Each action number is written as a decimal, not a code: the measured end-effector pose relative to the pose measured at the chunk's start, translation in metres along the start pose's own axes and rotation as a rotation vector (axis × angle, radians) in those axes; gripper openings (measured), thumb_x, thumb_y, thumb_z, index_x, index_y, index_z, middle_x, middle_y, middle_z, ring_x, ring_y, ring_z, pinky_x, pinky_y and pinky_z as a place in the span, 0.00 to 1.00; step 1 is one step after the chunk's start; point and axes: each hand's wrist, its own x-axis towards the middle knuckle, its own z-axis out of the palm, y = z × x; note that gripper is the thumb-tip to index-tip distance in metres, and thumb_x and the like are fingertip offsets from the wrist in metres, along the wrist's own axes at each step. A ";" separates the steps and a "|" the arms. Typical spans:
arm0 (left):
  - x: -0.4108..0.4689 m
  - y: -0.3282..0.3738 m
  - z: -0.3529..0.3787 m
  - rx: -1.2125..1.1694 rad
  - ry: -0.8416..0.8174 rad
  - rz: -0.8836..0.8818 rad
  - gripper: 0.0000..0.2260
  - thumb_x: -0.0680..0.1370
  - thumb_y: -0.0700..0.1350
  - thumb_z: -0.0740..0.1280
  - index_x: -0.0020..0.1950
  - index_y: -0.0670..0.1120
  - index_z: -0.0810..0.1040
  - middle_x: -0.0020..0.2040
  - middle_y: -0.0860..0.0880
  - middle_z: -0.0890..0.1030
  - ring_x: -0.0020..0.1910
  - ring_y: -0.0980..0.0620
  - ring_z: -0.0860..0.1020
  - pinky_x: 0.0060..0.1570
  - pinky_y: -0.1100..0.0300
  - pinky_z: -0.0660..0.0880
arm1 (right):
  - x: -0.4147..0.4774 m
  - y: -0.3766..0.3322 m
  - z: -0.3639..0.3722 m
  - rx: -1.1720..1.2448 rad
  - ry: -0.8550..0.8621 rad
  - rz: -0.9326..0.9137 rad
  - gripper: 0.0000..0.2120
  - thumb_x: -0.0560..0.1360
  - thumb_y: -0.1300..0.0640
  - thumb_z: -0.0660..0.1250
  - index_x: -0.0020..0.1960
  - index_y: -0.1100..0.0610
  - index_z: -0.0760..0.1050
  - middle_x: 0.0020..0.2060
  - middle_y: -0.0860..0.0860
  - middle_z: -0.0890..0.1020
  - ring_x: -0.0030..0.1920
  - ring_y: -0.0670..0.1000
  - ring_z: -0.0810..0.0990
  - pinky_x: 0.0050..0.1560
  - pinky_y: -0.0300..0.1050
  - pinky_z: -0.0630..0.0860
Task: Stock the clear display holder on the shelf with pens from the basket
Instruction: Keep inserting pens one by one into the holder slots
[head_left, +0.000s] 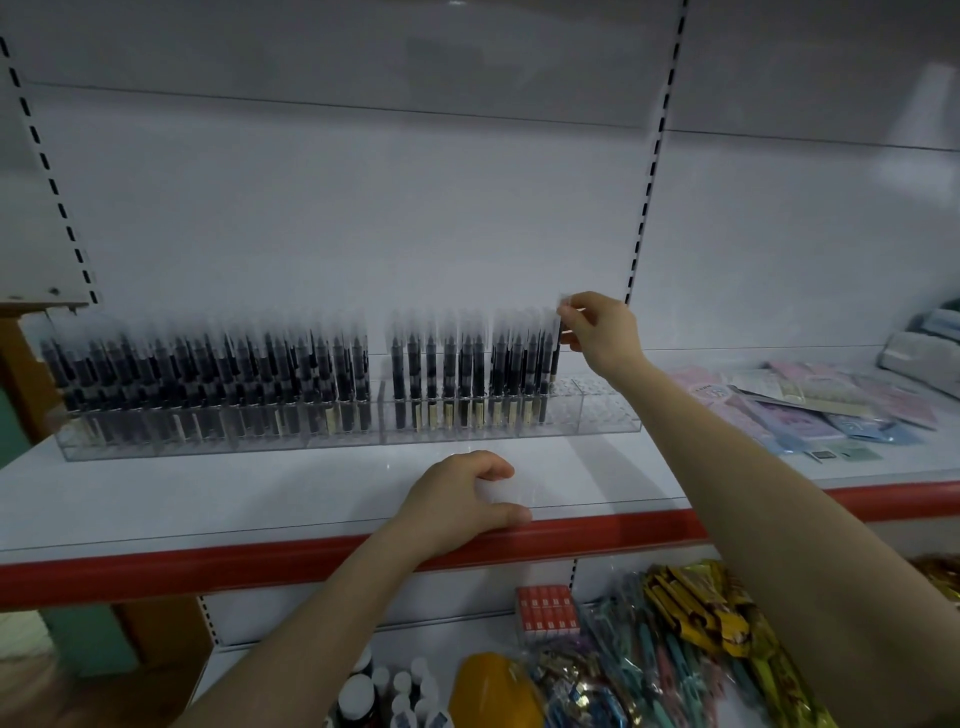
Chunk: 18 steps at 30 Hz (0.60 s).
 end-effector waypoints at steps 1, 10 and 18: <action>0.000 0.000 0.000 0.002 -0.001 -0.002 0.23 0.68 0.52 0.75 0.60 0.50 0.76 0.60 0.54 0.77 0.60 0.56 0.73 0.63 0.57 0.69 | 0.000 0.001 0.001 -0.009 -0.004 0.001 0.12 0.79 0.59 0.60 0.59 0.63 0.75 0.45 0.55 0.79 0.36 0.48 0.79 0.37 0.32 0.75; 0.000 0.000 0.001 -0.002 -0.001 -0.009 0.22 0.68 0.52 0.75 0.60 0.50 0.76 0.60 0.54 0.77 0.60 0.56 0.73 0.63 0.57 0.69 | 0.001 0.001 0.002 0.017 -0.013 0.037 0.12 0.79 0.60 0.60 0.59 0.63 0.75 0.45 0.55 0.79 0.36 0.49 0.79 0.37 0.34 0.75; 0.001 -0.002 0.001 -0.006 0.003 0.004 0.22 0.68 0.52 0.75 0.60 0.50 0.76 0.61 0.55 0.76 0.61 0.56 0.73 0.64 0.57 0.69 | -0.003 0.011 0.002 0.081 -0.069 0.120 0.10 0.79 0.60 0.61 0.56 0.65 0.75 0.44 0.57 0.79 0.42 0.56 0.80 0.41 0.42 0.76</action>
